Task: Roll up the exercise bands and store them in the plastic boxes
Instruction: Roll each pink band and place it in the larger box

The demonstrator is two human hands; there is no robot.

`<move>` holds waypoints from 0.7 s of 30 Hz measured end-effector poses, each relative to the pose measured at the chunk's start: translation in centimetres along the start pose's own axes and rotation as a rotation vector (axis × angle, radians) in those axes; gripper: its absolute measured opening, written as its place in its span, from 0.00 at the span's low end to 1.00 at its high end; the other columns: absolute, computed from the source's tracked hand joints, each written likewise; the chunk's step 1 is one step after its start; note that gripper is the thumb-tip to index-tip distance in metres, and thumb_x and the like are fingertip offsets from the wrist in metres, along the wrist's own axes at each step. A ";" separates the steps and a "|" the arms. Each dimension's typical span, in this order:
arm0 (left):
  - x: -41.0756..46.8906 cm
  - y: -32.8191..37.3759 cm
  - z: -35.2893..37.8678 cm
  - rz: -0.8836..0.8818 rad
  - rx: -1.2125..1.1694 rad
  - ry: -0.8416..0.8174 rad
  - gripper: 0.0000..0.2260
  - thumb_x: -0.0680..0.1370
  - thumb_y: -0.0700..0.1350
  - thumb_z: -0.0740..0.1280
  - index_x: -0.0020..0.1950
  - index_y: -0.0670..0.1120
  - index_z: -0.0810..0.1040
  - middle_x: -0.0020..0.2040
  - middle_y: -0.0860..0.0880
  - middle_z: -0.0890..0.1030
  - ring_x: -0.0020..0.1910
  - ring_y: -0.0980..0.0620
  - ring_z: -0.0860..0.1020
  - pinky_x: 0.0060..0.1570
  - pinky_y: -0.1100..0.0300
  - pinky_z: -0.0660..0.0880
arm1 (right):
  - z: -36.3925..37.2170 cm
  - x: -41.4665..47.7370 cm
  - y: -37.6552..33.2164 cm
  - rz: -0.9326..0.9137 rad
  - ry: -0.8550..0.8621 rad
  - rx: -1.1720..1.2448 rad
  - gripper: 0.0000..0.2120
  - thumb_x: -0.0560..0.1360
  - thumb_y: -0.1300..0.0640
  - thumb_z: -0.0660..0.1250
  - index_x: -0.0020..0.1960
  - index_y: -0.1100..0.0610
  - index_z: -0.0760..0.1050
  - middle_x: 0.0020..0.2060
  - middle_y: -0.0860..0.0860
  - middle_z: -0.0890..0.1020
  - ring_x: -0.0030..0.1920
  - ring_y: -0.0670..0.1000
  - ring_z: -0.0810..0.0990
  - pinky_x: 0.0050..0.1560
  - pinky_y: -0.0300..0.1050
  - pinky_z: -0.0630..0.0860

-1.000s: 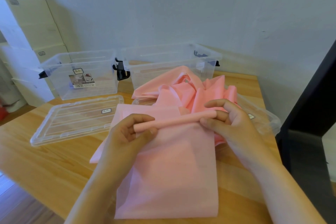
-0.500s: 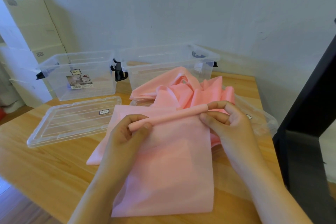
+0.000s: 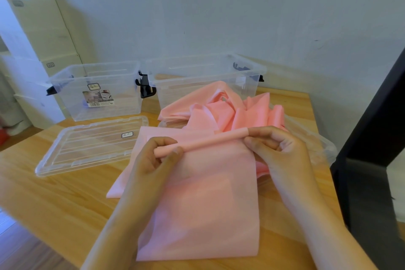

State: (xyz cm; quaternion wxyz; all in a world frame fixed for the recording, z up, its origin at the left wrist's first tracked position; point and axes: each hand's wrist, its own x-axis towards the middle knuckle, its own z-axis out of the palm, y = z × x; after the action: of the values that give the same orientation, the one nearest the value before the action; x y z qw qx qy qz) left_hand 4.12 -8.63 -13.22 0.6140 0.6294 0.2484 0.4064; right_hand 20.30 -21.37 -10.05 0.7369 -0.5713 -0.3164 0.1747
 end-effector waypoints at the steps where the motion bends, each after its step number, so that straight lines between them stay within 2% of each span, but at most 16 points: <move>1: 0.0 0.0 0.0 0.005 0.004 -0.001 0.06 0.71 0.53 0.68 0.44 0.53 0.78 0.38 0.52 0.78 0.37 0.54 0.75 0.37 0.58 0.71 | 0.0 0.0 0.0 0.001 0.001 -0.001 0.10 0.71 0.71 0.69 0.41 0.57 0.81 0.31 0.51 0.84 0.34 0.44 0.80 0.37 0.32 0.77; 8: 0.1 0.0 0.0 0.006 0.022 -0.010 0.04 0.71 0.53 0.67 0.41 0.54 0.77 0.37 0.52 0.77 0.37 0.52 0.73 0.36 0.55 0.69 | -0.1 0.0 -0.2 0.085 -0.033 0.036 0.08 0.73 0.69 0.67 0.42 0.57 0.81 0.30 0.49 0.83 0.32 0.43 0.80 0.35 0.33 0.77; 11: 0.1 0.0 0.0 0.012 0.017 -0.025 0.04 0.71 0.52 0.67 0.41 0.54 0.76 0.36 0.52 0.76 0.35 0.53 0.73 0.36 0.56 0.69 | -0.2 -0.1 -0.3 0.123 -0.056 0.035 0.06 0.72 0.66 0.69 0.43 0.56 0.77 0.30 0.50 0.82 0.31 0.44 0.77 0.31 0.33 0.73; 13: 0.1 0.2 0.1 0.021 0.013 -0.042 0.03 0.72 0.51 0.68 0.41 0.53 0.76 0.36 0.51 0.76 0.35 0.52 0.73 0.36 0.56 0.70 | -0.2 -0.2 -0.3 0.143 -0.075 0.017 0.09 0.71 0.65 0.71 0.46 0.55 0.74 0.32 0.52 0.82 0.31 0.45 0.77 0.30 0.33 0.71; 16: 0.0 0.4 0.2 0.041 -0.001 -0.069 0.07 0.74 0.48 0.72 0.43 0.49 0.75 0.34 0.51 0.75 0.33 0.54 0.74 0.32 0.63 0.71 | 0.0 -0.3 -0.4 0.173 -0.145 -0.005 0.12 0.70 0.65 0.71 0.50 0.54 0.75 0.33 0.50 0.83 0.31 0.44 0.78 0.29 0.33 0.71; 18: -0.1 0.6 0.4 0.062 -0.009 -0.076 0.06 0.75 0.44 0.69 0.45 0.45 0.73 0.32 0.53 0.75 0.30 0.57 0.74 0.30 0.67 0.71 | 0.1 -0.3 -0.4 0.182 -0.192 -0.014 0.10 0.70 0.66 0.71 0.49 0.57 0.78 0.32 0.48 0.82 0.31 0.42 0.77 0.29 0.31 0.71; 21: -0.1 0.8 0.5 0.086 0.003 -0.092 0.03 0.76 0.41 0.65 0.45 0.43 0.72 0.31 0.55 0.74 0.29 0.59 0.73 0.29 0.69 0.70 | 0.2 -0.3 -0.3 0.190 -0.212 -0.015 0.08 0.70 0.67 0.71 0.48 0.62 0.79 0.30 0.46 0.82 0.31 0.41 0.78 0.31 0.30 0.72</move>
State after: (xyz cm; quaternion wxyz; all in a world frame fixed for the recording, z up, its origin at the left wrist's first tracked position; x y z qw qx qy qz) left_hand 4.31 -9.13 -12.42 0.6058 0.6583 0.1933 0.4029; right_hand 19.89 -21.53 -9.82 0.6752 -0.5825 -0.3384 0.3005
